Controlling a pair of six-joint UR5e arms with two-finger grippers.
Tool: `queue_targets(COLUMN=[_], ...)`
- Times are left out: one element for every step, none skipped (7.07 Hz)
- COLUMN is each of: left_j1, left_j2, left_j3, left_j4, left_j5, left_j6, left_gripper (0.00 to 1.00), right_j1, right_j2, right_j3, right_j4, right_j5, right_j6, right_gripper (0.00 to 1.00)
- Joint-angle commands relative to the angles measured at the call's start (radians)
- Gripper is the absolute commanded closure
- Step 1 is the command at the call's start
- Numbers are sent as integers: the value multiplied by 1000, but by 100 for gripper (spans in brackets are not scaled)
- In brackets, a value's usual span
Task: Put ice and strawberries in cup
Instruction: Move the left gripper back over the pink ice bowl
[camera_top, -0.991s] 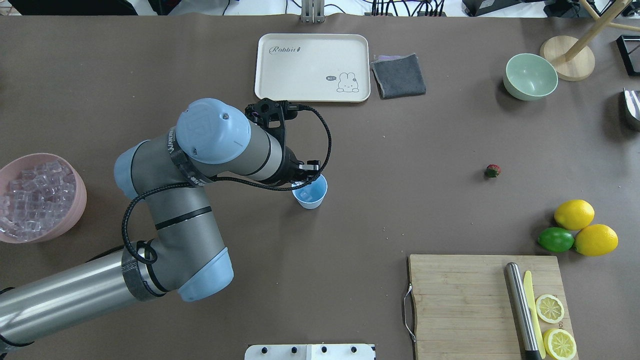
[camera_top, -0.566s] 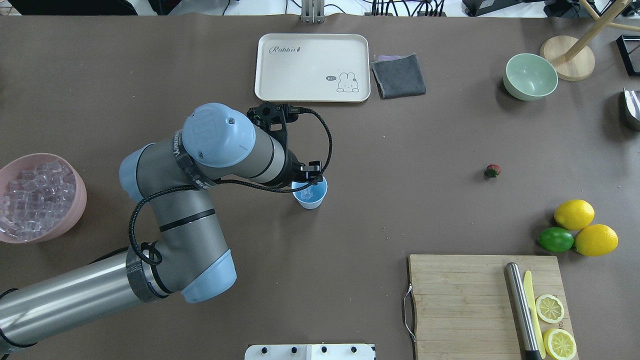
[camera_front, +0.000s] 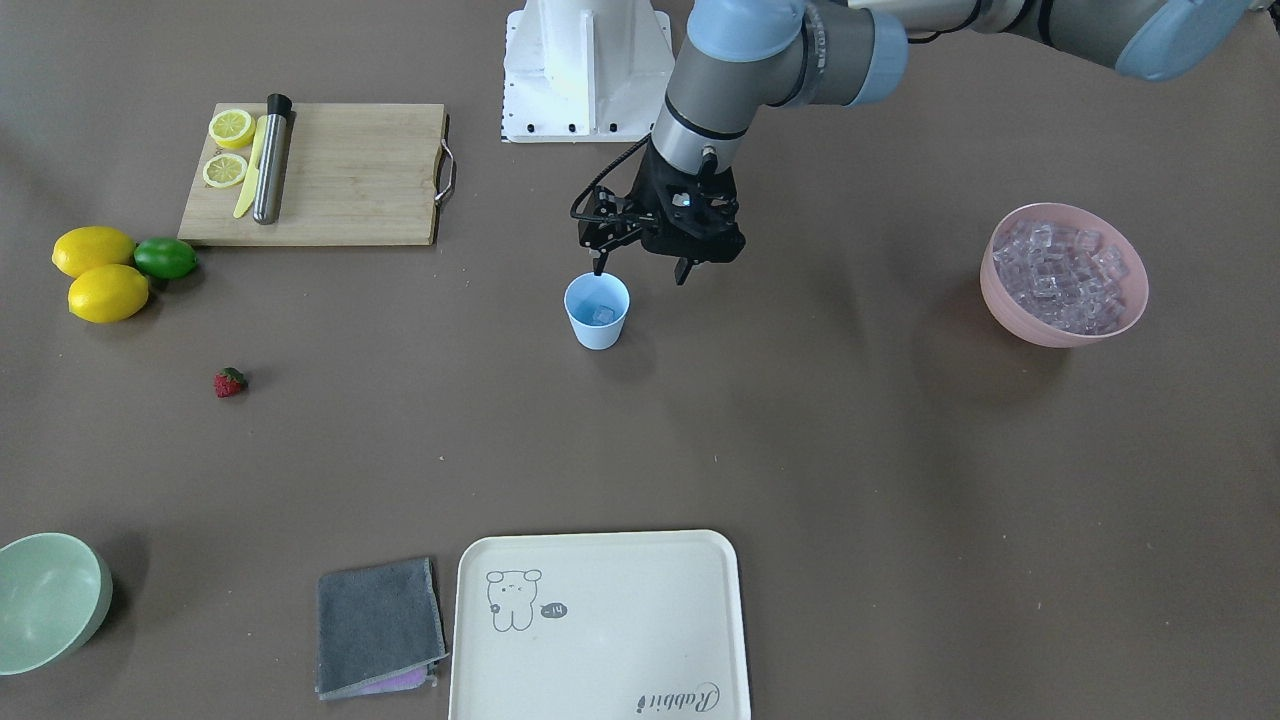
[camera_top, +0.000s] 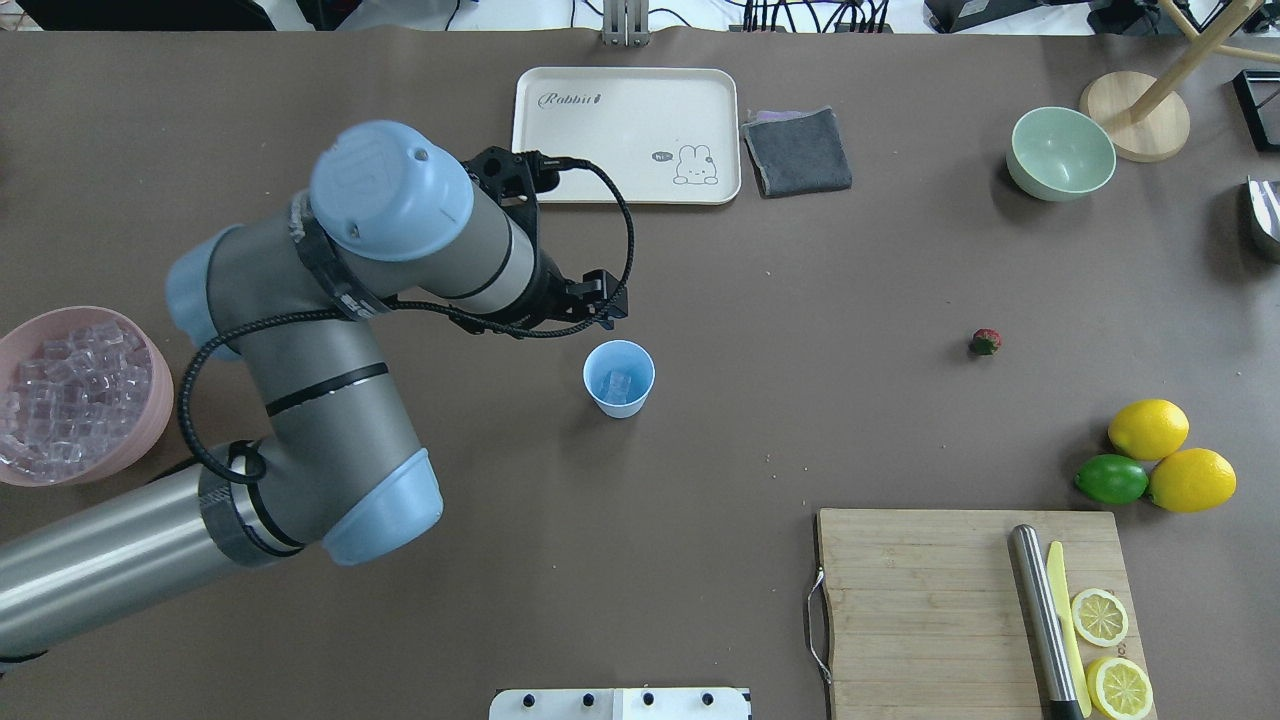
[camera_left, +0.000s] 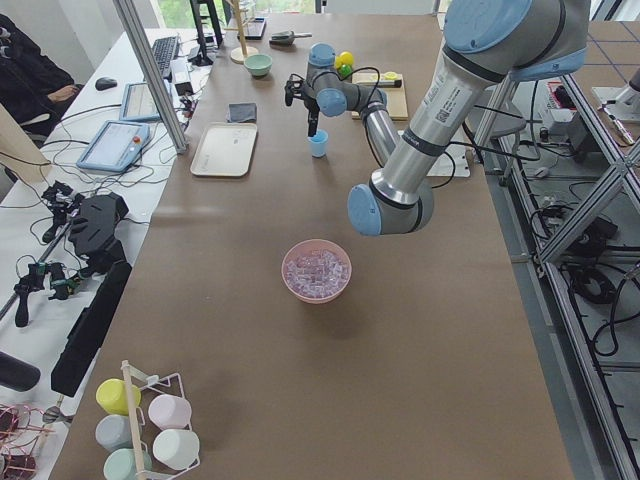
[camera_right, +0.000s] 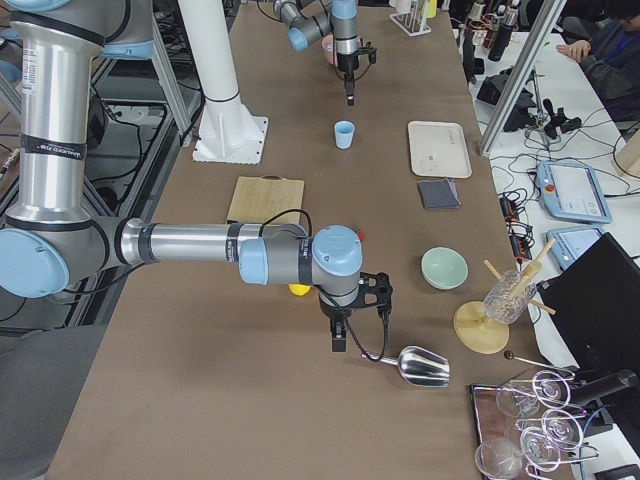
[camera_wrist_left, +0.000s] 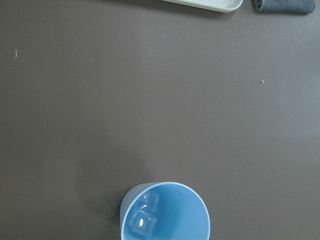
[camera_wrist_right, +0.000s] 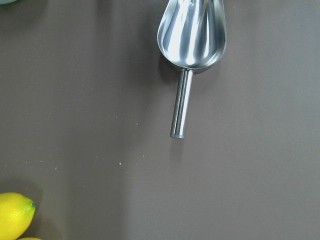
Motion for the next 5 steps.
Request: queue_targets(left_j1=[-146, -207, -275, -301, -329], left_j2=[127, 284, 439, 611, 728], left_j3=[-213, -272, -285, -257, -207], left_j4=[280, 250, 131, -85, -280], left_j5=[-43, -48, -50, -50, -94], left_j6=[282, 438, 576, 661, 687], left_gripper=[3, 3, 3, 3, 3], right_j1=[0, 0, 0, 0, 0], right_j2=[-1, -1, -1, -1, -1], right_j3=[1, -2, -2, -5, -7], right_j4=[-1, -1, -1, -3, -3], right_j5=[0, 0, 0, -1, -1], right_j6=[2, 2, 2, 2, 2], right_gripper=[0, 0, 0, 0, 0])
